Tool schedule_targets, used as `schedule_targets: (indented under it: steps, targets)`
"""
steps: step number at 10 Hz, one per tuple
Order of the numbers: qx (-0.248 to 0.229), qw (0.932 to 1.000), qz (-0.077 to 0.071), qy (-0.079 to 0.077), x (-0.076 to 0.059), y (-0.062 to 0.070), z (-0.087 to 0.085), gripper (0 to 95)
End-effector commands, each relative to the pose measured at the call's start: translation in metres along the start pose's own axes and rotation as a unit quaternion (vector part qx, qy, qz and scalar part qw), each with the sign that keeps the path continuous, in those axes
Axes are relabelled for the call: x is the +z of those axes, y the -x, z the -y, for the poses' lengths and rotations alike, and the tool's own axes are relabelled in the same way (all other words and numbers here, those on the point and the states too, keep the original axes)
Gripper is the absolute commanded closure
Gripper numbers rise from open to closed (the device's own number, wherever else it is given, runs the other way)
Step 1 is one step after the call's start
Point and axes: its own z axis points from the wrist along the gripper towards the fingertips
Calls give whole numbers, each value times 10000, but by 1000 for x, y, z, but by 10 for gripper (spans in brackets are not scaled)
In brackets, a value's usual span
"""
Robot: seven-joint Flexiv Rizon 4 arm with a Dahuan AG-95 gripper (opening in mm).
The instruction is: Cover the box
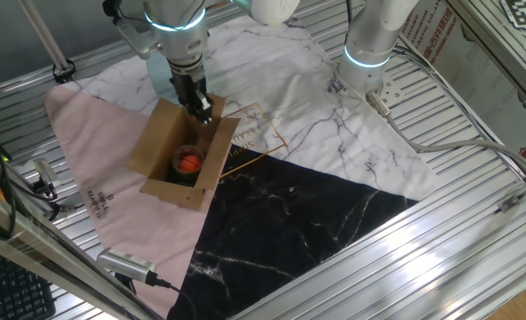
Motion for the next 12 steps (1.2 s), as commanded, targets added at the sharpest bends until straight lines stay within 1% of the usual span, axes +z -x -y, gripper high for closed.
schedule_targets:
  steps: [1, 6, 8, 9, 10, 11, 12]
  targets:
    - [-51, 10000, 12, 10, 0, 0, 0, 950]
    - [-47, 10000, 14, 16, 0, 0, 0, 950]
    - [-170, 9998, 2, -71, 0, 0, 0, 950]
    - [-323, 9994, -51, -84, -3, -5, 4, 950]
    - [-370, 9993, -58, -88, -3, -8, 6, 950]
    - [-595, 9982, -87, -83, -7, -24, 18, 950]
    - [-700, 9975, -109, -78, -8, -31, 25, 950]
